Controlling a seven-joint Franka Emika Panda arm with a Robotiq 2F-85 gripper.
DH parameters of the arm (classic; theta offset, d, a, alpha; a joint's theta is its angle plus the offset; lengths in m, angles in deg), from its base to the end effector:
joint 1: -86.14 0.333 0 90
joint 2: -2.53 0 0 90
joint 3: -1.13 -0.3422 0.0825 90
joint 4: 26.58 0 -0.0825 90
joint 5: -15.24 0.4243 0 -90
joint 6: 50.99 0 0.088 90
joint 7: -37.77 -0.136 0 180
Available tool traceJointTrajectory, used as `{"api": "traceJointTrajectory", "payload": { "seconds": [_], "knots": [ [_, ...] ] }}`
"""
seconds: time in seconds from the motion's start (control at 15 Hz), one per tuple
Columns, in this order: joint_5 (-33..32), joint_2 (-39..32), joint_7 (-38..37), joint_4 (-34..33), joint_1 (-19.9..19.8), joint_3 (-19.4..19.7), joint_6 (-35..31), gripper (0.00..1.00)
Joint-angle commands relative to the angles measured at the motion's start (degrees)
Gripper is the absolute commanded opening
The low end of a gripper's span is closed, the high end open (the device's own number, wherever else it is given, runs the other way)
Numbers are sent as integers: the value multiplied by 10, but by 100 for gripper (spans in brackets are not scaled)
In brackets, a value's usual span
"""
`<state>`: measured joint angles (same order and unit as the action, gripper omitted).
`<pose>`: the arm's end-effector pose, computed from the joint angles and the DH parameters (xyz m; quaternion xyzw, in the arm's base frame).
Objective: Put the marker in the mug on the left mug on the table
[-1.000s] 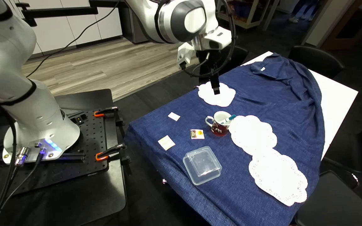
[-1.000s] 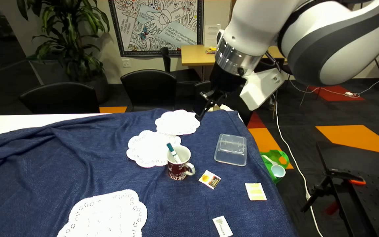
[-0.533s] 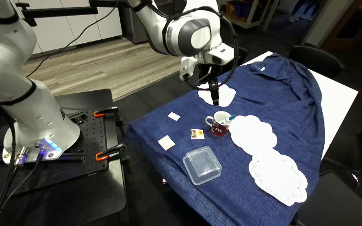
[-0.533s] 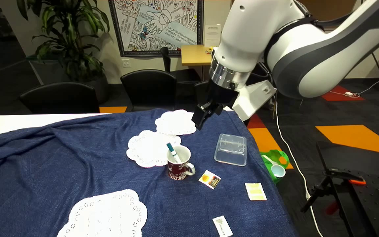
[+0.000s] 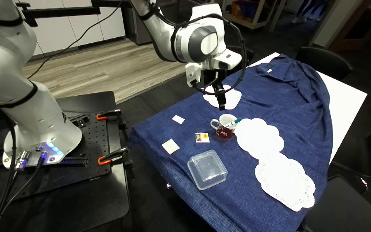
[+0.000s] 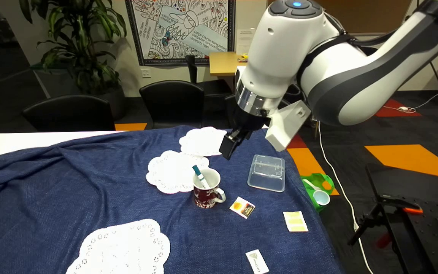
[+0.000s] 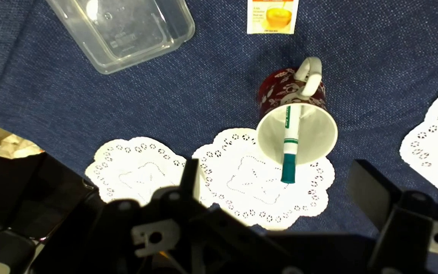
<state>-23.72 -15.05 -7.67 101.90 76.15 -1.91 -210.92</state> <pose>0.5972 -0.0496 0.2136 0.9713 -0.1491 0.1572 0.0978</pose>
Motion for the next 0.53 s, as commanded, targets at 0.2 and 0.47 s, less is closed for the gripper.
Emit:
{"api": "traceJointTrajectory", "payload": {
  "seconds": [0.2,0.47],
  "knots": [
    [-80,-106,-8,-90,12,16,-42,100],
    [-75,-158,-26,-129,11,21,-75,100]
  ]
}}
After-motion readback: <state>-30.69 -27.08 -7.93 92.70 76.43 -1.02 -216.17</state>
